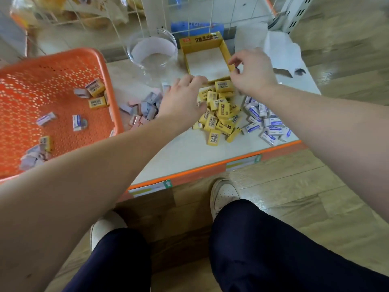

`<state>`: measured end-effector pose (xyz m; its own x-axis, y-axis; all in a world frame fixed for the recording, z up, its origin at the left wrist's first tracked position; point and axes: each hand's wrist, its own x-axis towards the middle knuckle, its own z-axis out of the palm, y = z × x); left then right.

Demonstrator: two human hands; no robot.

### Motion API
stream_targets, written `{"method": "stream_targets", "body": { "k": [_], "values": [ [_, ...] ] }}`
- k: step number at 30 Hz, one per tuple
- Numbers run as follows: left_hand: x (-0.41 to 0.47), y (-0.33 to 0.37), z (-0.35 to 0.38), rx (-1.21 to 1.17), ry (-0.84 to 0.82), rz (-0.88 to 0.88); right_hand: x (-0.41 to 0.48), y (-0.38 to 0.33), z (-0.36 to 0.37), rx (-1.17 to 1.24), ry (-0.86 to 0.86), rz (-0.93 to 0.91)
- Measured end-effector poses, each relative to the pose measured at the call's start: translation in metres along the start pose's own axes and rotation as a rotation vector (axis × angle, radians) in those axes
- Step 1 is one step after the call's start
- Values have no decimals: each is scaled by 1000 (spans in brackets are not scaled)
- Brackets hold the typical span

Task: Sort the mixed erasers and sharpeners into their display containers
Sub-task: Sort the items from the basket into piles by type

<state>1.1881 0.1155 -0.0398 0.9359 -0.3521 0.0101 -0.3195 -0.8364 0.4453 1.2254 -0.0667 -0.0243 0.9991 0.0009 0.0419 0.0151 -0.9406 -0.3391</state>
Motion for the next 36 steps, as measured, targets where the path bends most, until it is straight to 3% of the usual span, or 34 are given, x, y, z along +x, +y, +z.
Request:
{"method": "stream_targets", "body": {
  "k": [6, 11, 19, 23, 25, 29, 36],
  "values": [
    [-10, -57, -45, 23, 298, -209, 7, -83, 26, 30, 9, -216],
    [-37, -112, -75, 34, 371, -430, 10, -138, 44, 51, 1, -350],
    [-87, -190, -89, 76, 128, -671, 6, -218, 72, 130, 4, -509],
    [-106, -219, -93, 34, 5, -734, 0, -252, 88, 85, -135, -615],
    [-115, -230, -94, 33, -48, -752, -4, -263, 99, -54, -251, -651],
    [-126, -243, -95, 17, -139, -759, -10, -272, 109, -580, -322, -643],
    [-120, -237, -85, 77, -107, -497, -8, -274, 114, -876, -393, -674]
  ]
}}
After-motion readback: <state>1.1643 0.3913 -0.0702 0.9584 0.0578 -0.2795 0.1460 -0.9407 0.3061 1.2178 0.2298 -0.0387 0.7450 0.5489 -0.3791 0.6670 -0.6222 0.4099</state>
